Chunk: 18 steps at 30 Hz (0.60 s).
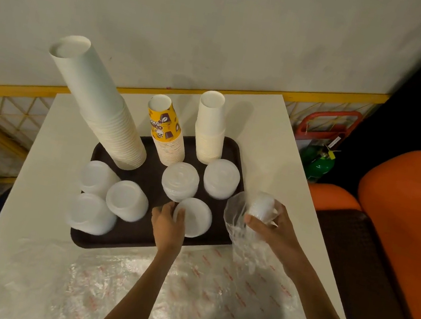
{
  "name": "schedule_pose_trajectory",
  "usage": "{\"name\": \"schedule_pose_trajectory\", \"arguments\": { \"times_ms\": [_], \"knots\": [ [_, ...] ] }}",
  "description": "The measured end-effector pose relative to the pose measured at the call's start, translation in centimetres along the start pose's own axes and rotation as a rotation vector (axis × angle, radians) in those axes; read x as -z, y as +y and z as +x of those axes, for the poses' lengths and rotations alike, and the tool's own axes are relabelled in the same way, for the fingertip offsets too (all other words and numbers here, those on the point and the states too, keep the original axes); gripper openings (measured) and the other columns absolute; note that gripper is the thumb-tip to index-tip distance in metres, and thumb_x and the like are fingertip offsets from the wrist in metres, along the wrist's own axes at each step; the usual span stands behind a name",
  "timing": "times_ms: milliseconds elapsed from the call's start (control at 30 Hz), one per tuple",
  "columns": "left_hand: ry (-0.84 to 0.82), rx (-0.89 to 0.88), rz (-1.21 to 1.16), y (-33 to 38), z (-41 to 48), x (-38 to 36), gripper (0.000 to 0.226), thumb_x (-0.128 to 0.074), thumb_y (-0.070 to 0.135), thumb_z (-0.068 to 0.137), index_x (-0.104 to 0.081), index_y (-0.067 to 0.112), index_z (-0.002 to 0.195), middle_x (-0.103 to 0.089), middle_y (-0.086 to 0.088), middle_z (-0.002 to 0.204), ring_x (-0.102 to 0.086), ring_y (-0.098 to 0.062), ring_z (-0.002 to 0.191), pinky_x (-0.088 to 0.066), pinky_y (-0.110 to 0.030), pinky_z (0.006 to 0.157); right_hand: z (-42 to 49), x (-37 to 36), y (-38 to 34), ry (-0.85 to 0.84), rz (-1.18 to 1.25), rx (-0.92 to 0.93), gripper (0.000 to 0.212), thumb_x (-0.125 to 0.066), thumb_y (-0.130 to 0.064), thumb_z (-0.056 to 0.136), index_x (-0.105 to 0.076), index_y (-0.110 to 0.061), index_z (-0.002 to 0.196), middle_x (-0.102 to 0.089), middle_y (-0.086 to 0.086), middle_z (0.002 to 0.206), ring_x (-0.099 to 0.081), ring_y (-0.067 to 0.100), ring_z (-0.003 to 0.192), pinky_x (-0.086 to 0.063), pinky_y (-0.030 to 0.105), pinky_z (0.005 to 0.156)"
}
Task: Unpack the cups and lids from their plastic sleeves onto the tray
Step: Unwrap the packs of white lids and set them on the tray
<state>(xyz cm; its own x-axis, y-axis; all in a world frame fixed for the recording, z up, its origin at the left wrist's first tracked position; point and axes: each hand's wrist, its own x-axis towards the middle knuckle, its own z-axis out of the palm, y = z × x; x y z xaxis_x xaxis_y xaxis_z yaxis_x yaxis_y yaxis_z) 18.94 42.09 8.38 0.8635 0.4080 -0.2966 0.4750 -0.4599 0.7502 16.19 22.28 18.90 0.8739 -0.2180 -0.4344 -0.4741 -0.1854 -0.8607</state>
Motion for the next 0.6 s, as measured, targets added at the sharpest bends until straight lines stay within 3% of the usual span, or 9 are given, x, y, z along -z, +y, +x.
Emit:
{"name": "schedule_pose_trajectory", "arguments": {
  "times_ms": [100, 233, 300, 500, 600],
  "knots": [
    [0.002, -0.053, 0.058, -0.4, -0.8, -0.1, 0.053, -0.061, 0.03, 0.091, -0.047, 0.003, 0.134, -0.044, -0.017, 0.131, -0.047, -0.033, 0.12, -0.041, -0.037, 0.098, -0.1, 0.1, 0.1, -0.004, -0.009, 0.011, 0.077, -0.074, -0.013, 0.079, -0.031, -0.013, 0.143, -0.039, 0.006, 0.14, -0.044, 0.018, 0.117, -0.044, 0.032, 0.096],
    [-0.006, -0.056, 0.193, -0.3, -2.4, -0.8, 0.102, -0.076, 0.051, 0.071, -0.024, 0.007, 0.147, -0.031, -0.014, 0.146, -0.033, -0.032, 0.133, -0.037, -0.046, 0.104, -0.2, 0.4, 0.4, -0.006, 0.035, -0.014, 0.077, -0.074, -0.014, 0.078, -0.031, -0.014, 0.142, -0.041, 0.007, 0.139, -0.046, 0.019, 0.114, -0.047, 0.04, 0.098],
    [-0.019, -0.018, 0.257, 0.0, -2.7, -1.6, 0.116, -0.078, 0.056, 0.065, -0.014, 0.008, 0.15, -0.027, -0.015, 0.149, -0.029, -0.033, 0.136, -0.035, -0.048, 0.106, -0.2, 0.3, 0.5, -0.015, 0.038, -0.027, 0.077, -0.074, -0.014, 0.079, -0.031, -0.015, 0.142, -0.041, 0.008, 0.138, -0.047, 0.02, 0.113, -0.048, 0.042, 0.098],
    [0.03, 0.065, 0.35, 1.2, -2.6, -3.9, 0.123, -0.079, 0.055, 0.064, -0.006, 0.005, 0.15, -0.026, -0.016, 0.149, -0.029, -0.034, 0.136, -0.033, -0.048, 0.106, 0.0, 0.2, 0.8, -0.008, -0.019, -0.043, 0.078, -0.073, -0.016, 0.079, -0.028, -0.014, 0.143, -0.037, 0.01, 0.142, -0.045, 0.027, 0.122, -0.045, 0.042, 0.101],
    [0.036, 0.082, 0.38, 1.0, -2.3, -4.1, 0.117, -0.079, 0.047, 0.068, -0.006, 0.005, 0.15, -0.027, -0.017, 0.148, -0.031, -0.034, 0.133, -0.035, -0.046, 0.104, 0.1, 0.5, 1.0, -0.012, 0.013, -0.056, 0.078, -0.073, -0.016, 0.08, -0.027, -0.016, 0.143, -0.038, 0.006, 0.138, -0.044, 0.018, 0.112, -0.046, 0.036, 0.094]
  ]
}}
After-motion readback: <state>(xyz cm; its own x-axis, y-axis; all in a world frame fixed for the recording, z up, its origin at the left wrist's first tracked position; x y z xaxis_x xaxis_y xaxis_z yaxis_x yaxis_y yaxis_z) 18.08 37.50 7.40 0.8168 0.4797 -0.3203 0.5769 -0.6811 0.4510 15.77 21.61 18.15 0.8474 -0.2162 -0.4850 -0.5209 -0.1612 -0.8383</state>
